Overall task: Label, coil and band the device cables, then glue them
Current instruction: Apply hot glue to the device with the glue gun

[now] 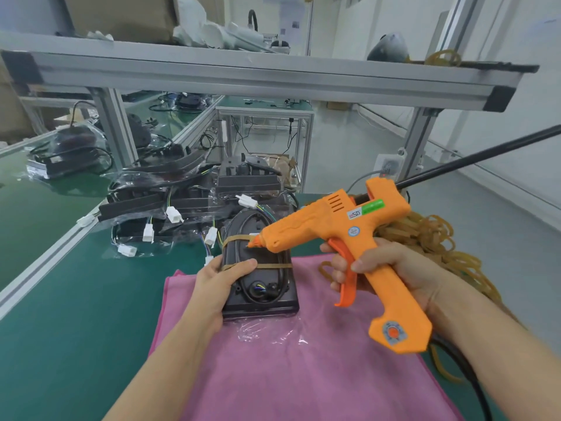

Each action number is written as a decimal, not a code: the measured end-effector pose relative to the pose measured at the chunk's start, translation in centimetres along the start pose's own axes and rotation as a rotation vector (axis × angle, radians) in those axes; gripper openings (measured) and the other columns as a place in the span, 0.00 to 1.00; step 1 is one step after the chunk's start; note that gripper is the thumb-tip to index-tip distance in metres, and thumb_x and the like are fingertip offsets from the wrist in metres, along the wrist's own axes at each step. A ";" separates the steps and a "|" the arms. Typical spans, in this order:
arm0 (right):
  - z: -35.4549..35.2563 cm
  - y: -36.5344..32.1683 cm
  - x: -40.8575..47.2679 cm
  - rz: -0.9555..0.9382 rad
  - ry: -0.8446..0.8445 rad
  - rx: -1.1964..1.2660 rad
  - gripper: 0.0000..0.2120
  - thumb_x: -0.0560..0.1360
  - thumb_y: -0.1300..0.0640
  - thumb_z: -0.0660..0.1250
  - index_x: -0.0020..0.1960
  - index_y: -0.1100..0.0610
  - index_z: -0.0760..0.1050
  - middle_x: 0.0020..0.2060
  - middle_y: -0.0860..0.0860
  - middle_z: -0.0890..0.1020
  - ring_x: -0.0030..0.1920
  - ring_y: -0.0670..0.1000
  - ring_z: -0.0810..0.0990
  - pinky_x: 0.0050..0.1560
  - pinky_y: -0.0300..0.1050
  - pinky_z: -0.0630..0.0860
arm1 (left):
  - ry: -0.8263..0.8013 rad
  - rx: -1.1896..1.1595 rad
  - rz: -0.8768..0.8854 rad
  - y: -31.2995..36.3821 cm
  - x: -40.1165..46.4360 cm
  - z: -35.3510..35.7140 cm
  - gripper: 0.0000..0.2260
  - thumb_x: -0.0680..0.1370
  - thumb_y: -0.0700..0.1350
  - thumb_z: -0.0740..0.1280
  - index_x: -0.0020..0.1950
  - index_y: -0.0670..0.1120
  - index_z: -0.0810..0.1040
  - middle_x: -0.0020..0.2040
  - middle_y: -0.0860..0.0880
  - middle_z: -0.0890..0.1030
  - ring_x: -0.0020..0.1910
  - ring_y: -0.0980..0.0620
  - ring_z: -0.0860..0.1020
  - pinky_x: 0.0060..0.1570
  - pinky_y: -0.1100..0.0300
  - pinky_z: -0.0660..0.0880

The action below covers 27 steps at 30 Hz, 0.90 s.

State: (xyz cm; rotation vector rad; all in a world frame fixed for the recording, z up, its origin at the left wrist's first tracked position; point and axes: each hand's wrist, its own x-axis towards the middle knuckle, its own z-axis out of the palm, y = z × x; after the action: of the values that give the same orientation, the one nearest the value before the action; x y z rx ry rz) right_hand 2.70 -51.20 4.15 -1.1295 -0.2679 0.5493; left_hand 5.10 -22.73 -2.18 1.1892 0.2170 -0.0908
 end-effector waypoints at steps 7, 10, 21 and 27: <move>2.9 0.1 1.4 0.088 0.038 -0.081 0.24 0.64 0.69 0.65 0.60 0.67 0.74 0.38 0.57 0.76 0.39 0.54 0.79 0.51 0.52 0.78 | -0.003 0.009 -0.008 -0.8 0.7 -0.2 0.13 0.70 0.37 0.73 0.54 0.40 0.80 0.44 0.38 0.85 0.35 0.43 0.84 0.33 0.54 0.82; 2.6 0.6 1.5 0.088 0.035 -0.083 0.26 0.62 0.68 0.67 0.61 0.67 0.73 0.38 0.57 0.77 0.40 0.54 0.79 0.51 0.53 0.77 | -0.022 0.002 -0.010 -1.2 0.9 0.5 0.12 0.71 0.37 0.73 0.54 0.40 0.79 0.40 0.40 0.85 0.34 0.44 0.84 0.30 0.56 0.80; 2.0 -0.1 -1.1 0.026 0.126 -0.015 0.26 0.63 0.68 0.65 0.61 0.66 0.73 0.38 0.57 0.77 0.41 0.55 0.78 0.54 0.56 0.75 | -0.103 0.066 -0.039 -0.4 2.1 3.3 0.11 0.71 0.36 0.73 0.52 0.40 0.80 0.40 0.40 0.85 0.34 0.44 0.84 0.31 0.55 0.81; 1.6 -0.3 -2.3 0.030 0.148 -0.138 0.17 0.71 0.66 0.59 0.58 0.60 0.77 0.48 0.59 0.82 0.49 0.59 0.81 0.56 0.58 0.77 | -0.084 0.131 0.030 0.2 0.4 2.0 0.13 0.68 0.36 0.74 0.52 0.39 0.80 0.42 0.40 0.85 0.35 0.43 0.84 0.34 0.53 0.82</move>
State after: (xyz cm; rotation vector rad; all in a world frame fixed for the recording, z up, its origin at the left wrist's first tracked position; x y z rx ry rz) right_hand 0.07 -51.29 5.22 -1.3037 -0.1627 0.4762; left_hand 5.78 -24.45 -1.38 1.3157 0.1209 -0.1298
